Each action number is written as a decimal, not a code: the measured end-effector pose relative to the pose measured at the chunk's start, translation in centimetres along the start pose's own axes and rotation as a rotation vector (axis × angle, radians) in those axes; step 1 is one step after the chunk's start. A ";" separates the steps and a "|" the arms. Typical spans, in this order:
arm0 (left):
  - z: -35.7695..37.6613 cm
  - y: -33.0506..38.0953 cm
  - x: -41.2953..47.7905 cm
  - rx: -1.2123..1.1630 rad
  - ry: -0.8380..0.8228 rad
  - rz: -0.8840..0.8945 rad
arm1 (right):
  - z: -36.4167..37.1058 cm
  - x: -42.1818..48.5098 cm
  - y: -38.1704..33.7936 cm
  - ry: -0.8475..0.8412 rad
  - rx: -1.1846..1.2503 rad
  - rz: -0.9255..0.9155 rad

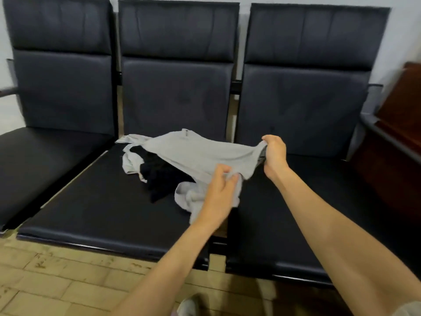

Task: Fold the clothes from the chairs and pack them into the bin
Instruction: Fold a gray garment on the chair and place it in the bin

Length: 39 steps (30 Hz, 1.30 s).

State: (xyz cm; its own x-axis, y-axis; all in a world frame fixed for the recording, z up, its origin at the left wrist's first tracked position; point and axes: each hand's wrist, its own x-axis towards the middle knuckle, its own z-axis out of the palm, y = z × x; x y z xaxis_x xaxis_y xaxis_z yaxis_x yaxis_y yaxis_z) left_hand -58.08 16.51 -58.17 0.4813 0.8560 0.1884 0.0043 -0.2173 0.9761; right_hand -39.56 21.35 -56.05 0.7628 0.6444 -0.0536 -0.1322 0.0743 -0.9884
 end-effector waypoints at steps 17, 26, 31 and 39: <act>4.3 -5.9 2.7 1.132 -0.244 -0.138 | -16.0 -1.7 8.8 -0.225 -1.120 -0.260; 0.2 -10.0 4.7 0.880 -0.040 -0.359 | -3.1 -0.5 10.4 -0.544 -1.247 -0.218; -0.6 -12.3 6.7 0.540 0.321 -0.396 | -1.6 1.3 11.8 -0.382 -1.417 -0.291; -2.0 -11.8 9.2 -0.096 0.610 -0.526 | -0.7 0.0 5.0 -0.399 0.002 0.043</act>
State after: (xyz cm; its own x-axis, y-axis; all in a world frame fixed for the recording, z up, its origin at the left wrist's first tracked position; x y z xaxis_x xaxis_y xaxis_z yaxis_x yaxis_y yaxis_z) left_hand -55.44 27.88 -67.73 -0.1258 0.9460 -0.2987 0.0083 0.3020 0.9533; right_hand -39.80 21.14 -61.12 0.4509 0.8919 -0.0349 -0.1604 0.0425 -0.9861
